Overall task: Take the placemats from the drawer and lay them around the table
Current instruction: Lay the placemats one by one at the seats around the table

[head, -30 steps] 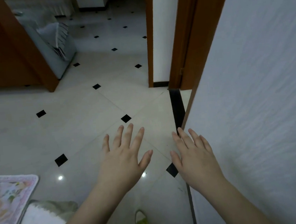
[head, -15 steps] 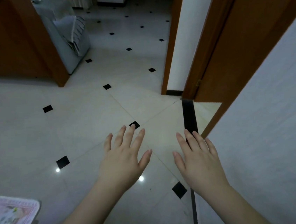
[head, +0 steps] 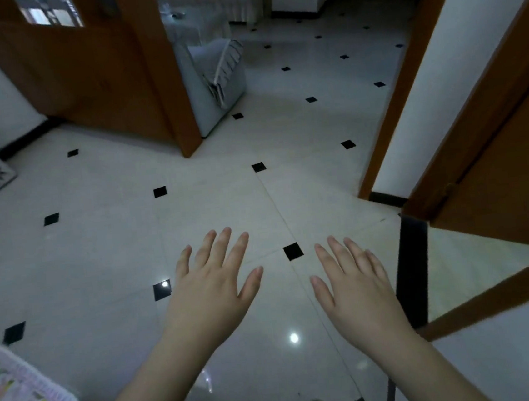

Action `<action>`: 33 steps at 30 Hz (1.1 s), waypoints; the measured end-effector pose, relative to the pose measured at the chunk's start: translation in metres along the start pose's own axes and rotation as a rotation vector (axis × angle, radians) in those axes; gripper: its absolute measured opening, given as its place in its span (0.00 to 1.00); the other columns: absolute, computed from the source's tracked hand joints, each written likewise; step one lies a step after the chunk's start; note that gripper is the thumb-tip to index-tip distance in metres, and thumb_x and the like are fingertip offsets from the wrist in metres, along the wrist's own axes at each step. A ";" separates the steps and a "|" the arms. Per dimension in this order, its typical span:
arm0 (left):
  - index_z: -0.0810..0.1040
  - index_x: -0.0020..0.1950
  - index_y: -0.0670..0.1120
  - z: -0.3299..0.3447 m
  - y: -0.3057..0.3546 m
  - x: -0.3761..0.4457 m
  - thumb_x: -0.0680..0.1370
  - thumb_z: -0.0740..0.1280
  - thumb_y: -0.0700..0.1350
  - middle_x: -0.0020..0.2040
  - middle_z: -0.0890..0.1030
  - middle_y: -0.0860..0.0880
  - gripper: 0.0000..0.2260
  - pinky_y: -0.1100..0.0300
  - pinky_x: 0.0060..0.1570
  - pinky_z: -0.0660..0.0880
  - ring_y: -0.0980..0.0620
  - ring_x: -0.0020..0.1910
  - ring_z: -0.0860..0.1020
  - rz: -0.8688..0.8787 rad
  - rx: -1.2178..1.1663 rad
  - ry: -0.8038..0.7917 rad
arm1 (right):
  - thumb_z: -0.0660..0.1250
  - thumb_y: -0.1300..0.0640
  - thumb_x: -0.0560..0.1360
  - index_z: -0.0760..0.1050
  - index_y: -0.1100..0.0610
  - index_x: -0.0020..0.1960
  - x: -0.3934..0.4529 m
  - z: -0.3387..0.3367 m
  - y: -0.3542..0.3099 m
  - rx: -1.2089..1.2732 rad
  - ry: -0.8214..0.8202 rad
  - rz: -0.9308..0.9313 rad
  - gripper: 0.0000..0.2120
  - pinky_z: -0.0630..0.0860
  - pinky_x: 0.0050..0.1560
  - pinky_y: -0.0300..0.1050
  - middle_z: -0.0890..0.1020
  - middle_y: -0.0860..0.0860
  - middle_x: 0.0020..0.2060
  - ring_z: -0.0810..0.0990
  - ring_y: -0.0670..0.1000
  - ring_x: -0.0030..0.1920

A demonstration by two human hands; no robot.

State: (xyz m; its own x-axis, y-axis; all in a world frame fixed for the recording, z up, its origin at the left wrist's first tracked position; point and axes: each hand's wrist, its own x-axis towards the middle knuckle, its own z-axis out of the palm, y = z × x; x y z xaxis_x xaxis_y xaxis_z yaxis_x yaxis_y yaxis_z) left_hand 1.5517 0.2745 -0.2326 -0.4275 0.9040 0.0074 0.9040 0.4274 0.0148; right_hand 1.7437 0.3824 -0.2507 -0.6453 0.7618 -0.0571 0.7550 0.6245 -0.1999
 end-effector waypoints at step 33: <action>0.74 0.72 0.51 -0.001 -0.318 -0.069 0.80 0.48 0.63 0.70 0.76 0.47 0.29 0.41 0.64 0.72 0.45 0.69 0.75 -0.904 -0.027 0.104 | 0.48 0.42 0.78 0.71 0.53 0.72 0.203 0.049 -0.369 -0.112 -0.064 -0.914 0.29 0.56 0.73 0.49 0.73 0.52 0.71 0.70 0.55 0.72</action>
State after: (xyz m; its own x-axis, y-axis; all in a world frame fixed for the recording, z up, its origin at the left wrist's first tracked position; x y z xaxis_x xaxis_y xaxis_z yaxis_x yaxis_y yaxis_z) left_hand 1.2937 0.0757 -0.2366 -0.9734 0.2179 0.0713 0.2234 0.9712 0.0822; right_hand 1.3282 0.2980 -0.2368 -0.9988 -0.0450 0.0217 -0.0469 0.9941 -0.0982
